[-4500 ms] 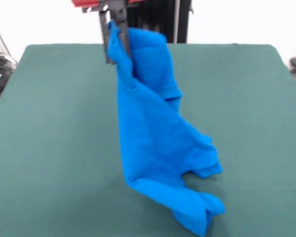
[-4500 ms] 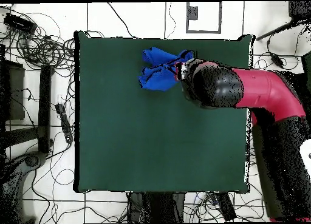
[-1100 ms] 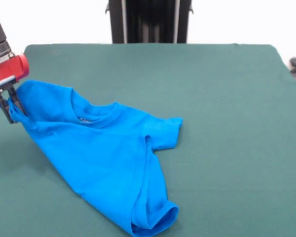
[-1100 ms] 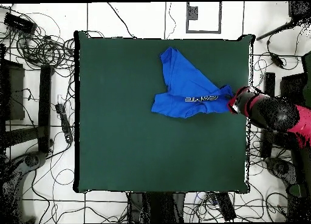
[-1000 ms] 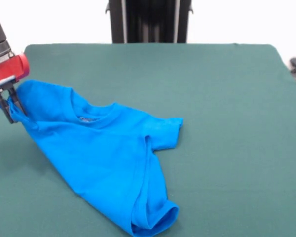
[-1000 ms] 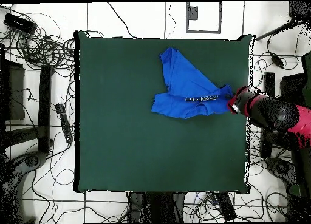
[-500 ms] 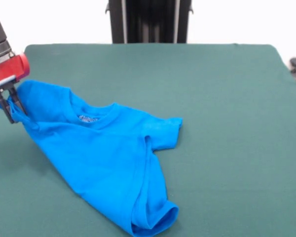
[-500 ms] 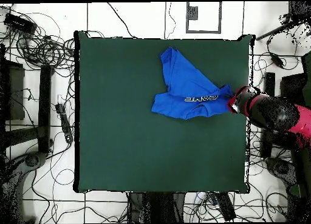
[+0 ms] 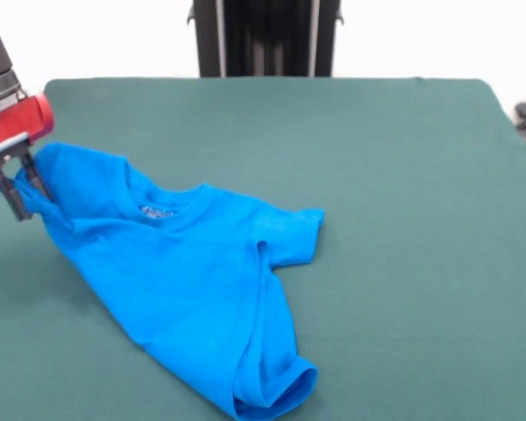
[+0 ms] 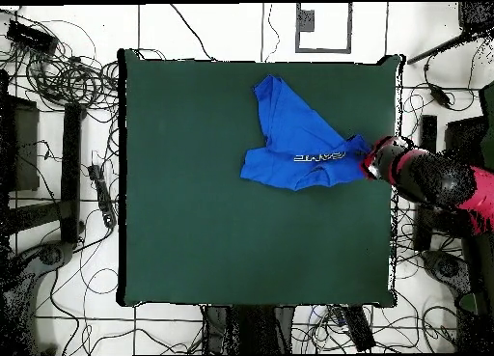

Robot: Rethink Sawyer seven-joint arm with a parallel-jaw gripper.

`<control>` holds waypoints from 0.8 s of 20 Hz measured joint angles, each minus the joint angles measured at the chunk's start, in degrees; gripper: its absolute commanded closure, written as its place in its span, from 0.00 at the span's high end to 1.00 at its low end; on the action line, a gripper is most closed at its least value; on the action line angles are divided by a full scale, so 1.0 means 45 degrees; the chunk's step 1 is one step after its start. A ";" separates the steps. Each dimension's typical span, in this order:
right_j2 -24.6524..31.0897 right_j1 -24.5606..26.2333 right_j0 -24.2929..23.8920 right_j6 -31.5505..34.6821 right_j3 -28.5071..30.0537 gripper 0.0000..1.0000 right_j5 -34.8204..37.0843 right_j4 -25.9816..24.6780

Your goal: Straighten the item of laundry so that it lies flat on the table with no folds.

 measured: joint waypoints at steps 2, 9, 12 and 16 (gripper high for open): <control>0.0000 -0.0009 0.0012 0.0000 0.0000 1.00 0.0000 0.0063; 0.0000 -0.0113 0.0129 0.0000 0.0002 1.00 0.0000 0.0229; 0.0000 -0.0219 0.0156 0.0000 0.0004 1.00 0.0000 0.0263; -0.0002 -0.0500 0.0180 0.0000 0.0009 1.00 0.0000 0.0340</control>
